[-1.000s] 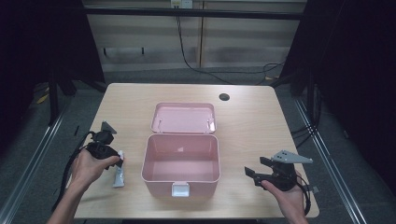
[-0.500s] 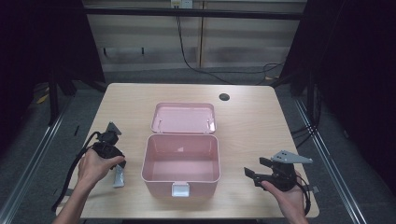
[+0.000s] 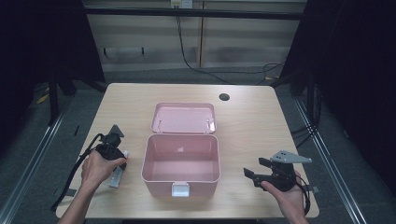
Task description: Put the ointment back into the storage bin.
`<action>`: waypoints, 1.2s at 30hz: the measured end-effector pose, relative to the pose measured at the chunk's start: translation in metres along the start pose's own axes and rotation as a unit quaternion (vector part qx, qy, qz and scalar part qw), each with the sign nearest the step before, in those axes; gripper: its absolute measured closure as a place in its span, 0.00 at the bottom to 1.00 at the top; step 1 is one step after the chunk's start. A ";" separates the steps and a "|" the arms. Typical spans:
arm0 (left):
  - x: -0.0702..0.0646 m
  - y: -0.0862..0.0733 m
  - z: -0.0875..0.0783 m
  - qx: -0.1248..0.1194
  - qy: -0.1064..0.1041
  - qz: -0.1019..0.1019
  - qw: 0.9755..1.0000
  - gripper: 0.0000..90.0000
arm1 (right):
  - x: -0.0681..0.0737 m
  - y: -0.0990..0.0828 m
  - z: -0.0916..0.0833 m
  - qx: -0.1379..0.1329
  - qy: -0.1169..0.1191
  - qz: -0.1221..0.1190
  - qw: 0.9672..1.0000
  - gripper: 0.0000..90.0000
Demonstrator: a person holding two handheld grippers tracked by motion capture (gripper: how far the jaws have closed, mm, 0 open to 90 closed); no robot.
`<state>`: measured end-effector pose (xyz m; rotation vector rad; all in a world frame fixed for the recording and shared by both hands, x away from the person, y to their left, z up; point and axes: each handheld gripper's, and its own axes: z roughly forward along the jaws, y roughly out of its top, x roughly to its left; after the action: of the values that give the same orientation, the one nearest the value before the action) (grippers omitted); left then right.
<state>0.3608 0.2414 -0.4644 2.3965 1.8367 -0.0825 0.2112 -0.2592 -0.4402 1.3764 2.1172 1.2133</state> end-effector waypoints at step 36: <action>0.007 -0.009 -0.009 -0.031 0.026 0.126 0.991 0.80 | 0.002 0.000 0.002 0.010 0.005 -0.005 1.000 0.27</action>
<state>0.3538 0.2519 -0.4568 2.5857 1.5145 0.0587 0.2120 -0.2568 -0.4414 1.3692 2.1460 1.2015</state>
